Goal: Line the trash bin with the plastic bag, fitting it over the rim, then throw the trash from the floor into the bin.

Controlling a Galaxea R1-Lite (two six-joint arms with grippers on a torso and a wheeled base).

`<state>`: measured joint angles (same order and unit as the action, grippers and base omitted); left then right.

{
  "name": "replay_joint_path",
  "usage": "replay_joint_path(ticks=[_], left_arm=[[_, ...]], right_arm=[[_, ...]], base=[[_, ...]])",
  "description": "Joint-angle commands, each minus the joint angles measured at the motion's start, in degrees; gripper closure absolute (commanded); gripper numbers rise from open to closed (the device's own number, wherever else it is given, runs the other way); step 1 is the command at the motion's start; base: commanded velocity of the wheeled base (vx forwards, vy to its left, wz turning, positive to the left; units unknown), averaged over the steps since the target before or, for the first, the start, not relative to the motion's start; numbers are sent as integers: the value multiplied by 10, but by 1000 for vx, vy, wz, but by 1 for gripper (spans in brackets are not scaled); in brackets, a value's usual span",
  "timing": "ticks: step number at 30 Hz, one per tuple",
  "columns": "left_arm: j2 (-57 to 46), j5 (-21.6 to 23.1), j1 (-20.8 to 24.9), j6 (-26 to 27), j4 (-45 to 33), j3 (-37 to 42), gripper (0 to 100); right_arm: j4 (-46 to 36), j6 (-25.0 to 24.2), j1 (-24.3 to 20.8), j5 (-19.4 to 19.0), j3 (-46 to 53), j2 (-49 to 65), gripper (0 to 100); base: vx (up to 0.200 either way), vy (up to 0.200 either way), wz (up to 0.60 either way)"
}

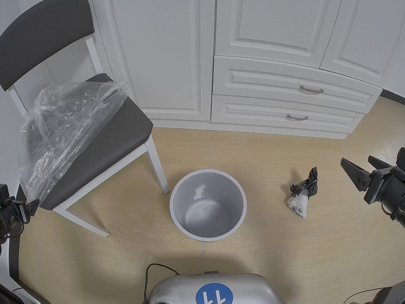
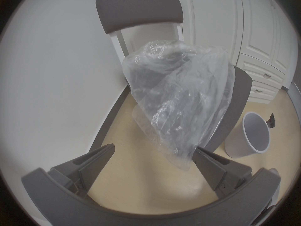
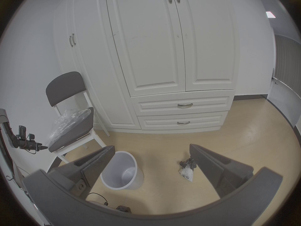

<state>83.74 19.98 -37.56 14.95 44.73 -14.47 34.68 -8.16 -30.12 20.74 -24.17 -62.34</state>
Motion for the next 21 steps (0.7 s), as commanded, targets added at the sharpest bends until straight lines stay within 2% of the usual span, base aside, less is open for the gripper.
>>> replay_joint_path(ticks=[1,6,7,8,10,11,12,14,21], left_arm=[[13,0,-4,-6,23,11,0],[36,-1,-5,-69,78,11,0],[35,0,-5,-108,108,10,0],[34,0,-5,-116,114,10,0],[28,0,-4,-192,198,-1,0],[27,0,-4,-200,209,-2,0],[28,-3,-5,-233,272,-5,0],[31,-10,-6,-246,322,2,0],[67,-13,-3,-225,338,23,0]], right_arm=[[1,0,0,0,-1,3,0],[2,0,0,0,-2,9,0],[1,0,0,0,-3,11,0],[1,0,0,0,-3,11,0],[1,0,0,0,-5,13,0],[1,0,0,0,-5,13,0],[2,0,0,0,-6,13,0],[1,0,0,-1,-8,12,0],[1,-2,0,-1,-7,6,0]], base=[[0,0,0],[0,0,0],[0,0,0],[0,0,0],[0,0,0],[0,0,0],[0,0,0],[0,0,0],[0,0,0]])
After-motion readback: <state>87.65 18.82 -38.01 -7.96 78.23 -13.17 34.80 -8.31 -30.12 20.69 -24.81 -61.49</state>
